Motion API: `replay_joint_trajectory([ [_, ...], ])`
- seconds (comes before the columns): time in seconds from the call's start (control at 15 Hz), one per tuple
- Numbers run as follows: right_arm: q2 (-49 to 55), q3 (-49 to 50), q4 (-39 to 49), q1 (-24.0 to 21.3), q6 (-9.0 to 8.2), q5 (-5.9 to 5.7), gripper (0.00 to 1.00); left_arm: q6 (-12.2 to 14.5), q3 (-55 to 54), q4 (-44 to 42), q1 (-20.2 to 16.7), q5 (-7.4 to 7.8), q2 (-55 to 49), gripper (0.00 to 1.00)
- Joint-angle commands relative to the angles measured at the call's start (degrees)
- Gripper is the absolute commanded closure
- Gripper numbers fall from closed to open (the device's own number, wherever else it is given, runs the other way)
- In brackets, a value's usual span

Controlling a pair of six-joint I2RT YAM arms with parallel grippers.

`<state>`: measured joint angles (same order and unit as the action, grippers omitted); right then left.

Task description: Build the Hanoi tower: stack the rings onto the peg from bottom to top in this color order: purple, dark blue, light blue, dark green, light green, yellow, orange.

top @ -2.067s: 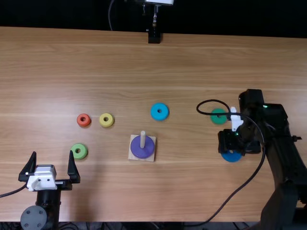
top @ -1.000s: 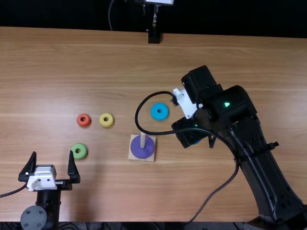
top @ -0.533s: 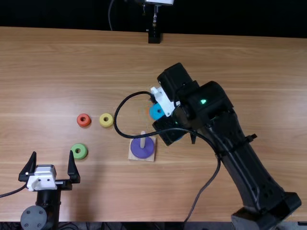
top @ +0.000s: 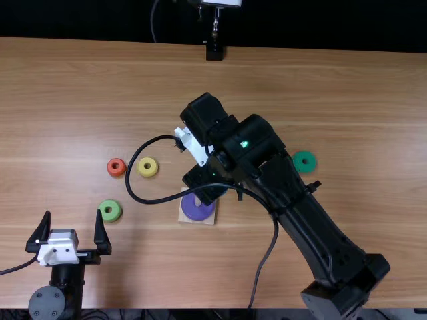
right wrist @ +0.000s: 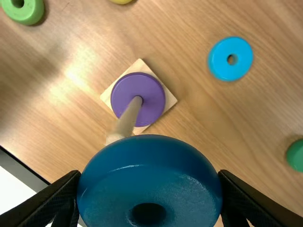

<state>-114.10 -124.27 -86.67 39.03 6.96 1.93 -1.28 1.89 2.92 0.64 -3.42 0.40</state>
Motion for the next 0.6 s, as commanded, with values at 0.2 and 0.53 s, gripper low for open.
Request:
replay_joint_trajectory([
  [0.2, -1.03, -2.03, 0.44, 0.96, -0.42, 0.60, 1.00, 0.65, -1.89, 2.25, -0.56, 0.99, -0.40, 0.00],
  [0.53, -3.14, -4.23, 0.55, 2.11, -2.00, 0.70, 1.00, 0.65, -1.89, 2.25, -0.56, 0.99, -0.40, 0.00],
])
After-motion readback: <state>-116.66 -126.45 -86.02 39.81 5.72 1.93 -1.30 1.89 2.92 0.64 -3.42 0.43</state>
